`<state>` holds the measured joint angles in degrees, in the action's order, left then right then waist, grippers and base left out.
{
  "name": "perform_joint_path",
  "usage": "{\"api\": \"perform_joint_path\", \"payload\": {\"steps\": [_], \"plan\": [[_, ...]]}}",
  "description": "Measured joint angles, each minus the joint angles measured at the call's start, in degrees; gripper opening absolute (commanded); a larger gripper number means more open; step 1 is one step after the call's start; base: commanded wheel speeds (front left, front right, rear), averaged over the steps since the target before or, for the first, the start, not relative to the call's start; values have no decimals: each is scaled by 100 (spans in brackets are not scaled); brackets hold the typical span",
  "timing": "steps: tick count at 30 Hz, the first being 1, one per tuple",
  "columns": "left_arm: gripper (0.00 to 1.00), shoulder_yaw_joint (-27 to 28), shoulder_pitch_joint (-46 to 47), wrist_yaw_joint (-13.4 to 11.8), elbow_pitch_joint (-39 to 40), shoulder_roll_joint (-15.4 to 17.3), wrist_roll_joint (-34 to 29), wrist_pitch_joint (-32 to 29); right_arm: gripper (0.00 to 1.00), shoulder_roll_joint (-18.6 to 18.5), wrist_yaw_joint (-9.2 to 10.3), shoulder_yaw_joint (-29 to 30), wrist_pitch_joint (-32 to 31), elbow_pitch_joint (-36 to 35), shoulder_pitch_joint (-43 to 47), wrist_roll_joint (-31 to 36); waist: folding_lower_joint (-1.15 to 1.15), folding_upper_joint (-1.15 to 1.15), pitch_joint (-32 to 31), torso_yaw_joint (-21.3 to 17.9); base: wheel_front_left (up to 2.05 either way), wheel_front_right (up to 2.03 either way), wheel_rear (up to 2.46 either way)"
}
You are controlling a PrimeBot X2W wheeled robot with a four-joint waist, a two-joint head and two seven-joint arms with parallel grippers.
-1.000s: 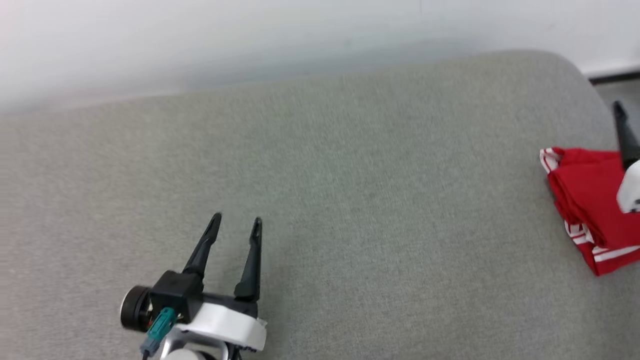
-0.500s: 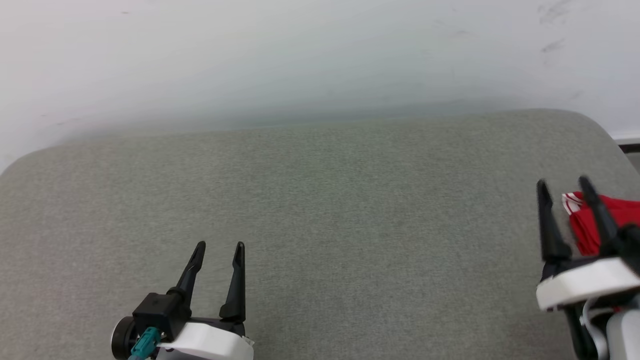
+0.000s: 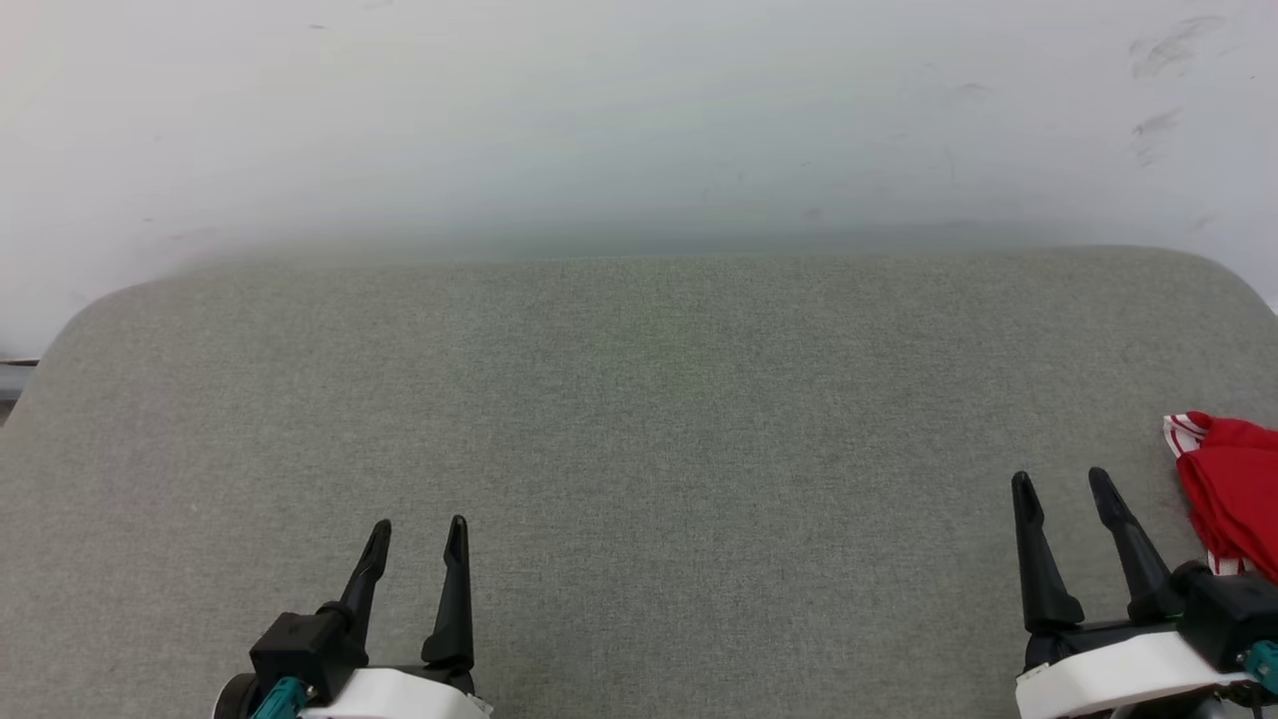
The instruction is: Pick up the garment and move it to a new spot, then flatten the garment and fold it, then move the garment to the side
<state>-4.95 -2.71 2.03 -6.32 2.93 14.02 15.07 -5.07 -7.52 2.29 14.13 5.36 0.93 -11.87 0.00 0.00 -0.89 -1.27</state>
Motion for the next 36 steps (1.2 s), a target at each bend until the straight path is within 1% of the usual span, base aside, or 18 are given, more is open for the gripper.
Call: {"api": "perform_joint_path", "payload": {"steps": [7,12,16,36], "plan": [[100,-27,-11,-1,-76,-1,80,0,100,65,1,-62,73,114,40,-29,0,0,0,62,0,0,0],[100,-37,-3,-29,-120,-1,-98,0,100,83,1,-105,80,109,20,-9,0,0,6,86,0,0,0],[100,-27,3,-53,-35,-1,-112,0,100,85,1,-88,81,78,-2,22,1,0,5,99,0,0,0],[100,-110,-10,-62,107,-2,-166,0,100,83,1,-113,91,41,-8,32,1,0,32,44,0,0,0]]}}
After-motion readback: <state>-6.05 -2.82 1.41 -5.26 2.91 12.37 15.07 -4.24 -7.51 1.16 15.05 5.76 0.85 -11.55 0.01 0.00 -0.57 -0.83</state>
